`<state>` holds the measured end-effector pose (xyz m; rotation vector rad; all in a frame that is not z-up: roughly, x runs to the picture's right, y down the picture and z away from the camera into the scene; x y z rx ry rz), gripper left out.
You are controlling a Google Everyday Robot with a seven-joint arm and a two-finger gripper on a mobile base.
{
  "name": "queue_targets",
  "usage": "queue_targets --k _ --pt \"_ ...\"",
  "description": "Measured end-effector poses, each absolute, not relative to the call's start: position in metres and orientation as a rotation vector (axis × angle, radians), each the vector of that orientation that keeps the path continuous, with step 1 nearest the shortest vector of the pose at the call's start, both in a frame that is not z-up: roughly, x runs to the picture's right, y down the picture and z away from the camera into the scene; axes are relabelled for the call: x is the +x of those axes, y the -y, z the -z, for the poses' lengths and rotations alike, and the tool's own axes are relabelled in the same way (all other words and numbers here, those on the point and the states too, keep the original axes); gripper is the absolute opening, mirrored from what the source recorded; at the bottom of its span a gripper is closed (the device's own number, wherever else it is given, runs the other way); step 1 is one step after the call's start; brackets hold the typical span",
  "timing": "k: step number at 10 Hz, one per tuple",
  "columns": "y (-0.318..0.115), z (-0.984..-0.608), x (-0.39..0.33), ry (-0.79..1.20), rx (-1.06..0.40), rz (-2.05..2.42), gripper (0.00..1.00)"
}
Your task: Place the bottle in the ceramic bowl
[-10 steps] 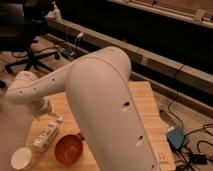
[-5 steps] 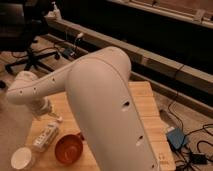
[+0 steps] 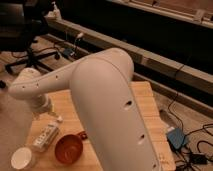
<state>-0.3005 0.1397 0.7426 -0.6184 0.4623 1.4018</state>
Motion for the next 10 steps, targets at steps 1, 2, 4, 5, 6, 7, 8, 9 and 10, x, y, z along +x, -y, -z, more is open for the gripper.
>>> queue_targets --k 1,2,4,5,6,7,8,9,10 --pt "-0.141 -0.744 -0.305 -0.478 -0.71 -1.405 0.65" --pt "-0.141 -0.746 -0.305 -0.497 -0.757 -1.407 0.65" --pt "-0.145 -0.762 -0.299 -0.561 -0.808 -1.406 0.65" --pt "-0.153 -0.776 -0.298 -0.602 -0.795 -1.397 0.65" --pt "-0.161 -0.786 -0.299 -0.631 -0.772 -1.393 0.65" --pt "-0.171 -0.795 -0.303 -0.655 -0.749 -1.389 0.65" --pt "-0.185 -0.803 -0.31 -0.678 -0.736 -1.383 0.65" --pt "-0.197 -0.807 -0.316 -0.694 -0.735 -1.381 0.65" --pt "-0.207 -0.81 -0.32 -0.708 -0.737 -1.38 0.65"
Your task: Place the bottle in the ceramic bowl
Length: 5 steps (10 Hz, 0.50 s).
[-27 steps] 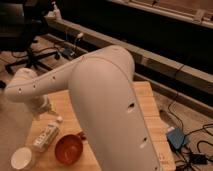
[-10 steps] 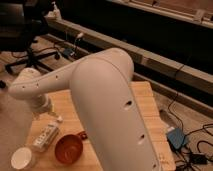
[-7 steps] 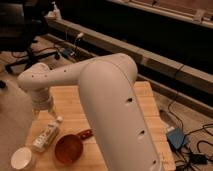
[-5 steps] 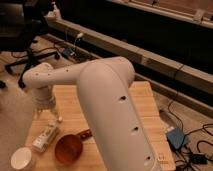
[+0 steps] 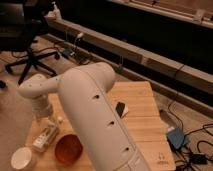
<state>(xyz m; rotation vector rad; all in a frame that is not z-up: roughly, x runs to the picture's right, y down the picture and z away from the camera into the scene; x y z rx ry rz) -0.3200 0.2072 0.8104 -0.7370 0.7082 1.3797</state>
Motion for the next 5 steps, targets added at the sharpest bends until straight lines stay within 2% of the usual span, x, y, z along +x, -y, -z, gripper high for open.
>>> queue_targets --k 3,5 --pt "-0.233 -0.813 -0.322 -0.754 -0.727 -1.387 0.65" --pt "-0.234 -0.812 -0.315 -0.756 -0.684 -1.418 0.54"
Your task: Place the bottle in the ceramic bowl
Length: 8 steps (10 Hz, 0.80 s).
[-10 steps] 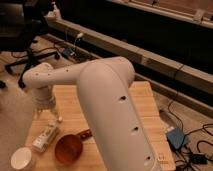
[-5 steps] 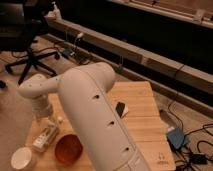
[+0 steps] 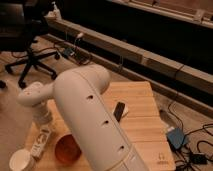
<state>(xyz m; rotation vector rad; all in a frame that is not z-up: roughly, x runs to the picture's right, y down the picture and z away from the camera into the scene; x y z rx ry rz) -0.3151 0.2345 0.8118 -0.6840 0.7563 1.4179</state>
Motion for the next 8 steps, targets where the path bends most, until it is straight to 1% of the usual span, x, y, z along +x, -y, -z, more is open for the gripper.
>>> queue_targets --k 2,3,8 --pt "-0.2286 -0.8061 -0.3096 -0.732 -0.631 -1.44 0.35" --pt "-0.2305 -0.8052 -0.3081 -0.736 -0.624 -1.441 0.31" --pt "-0.2306 -0.8049 -0.3085 -0.736 -0.624 -1.44 0.3"
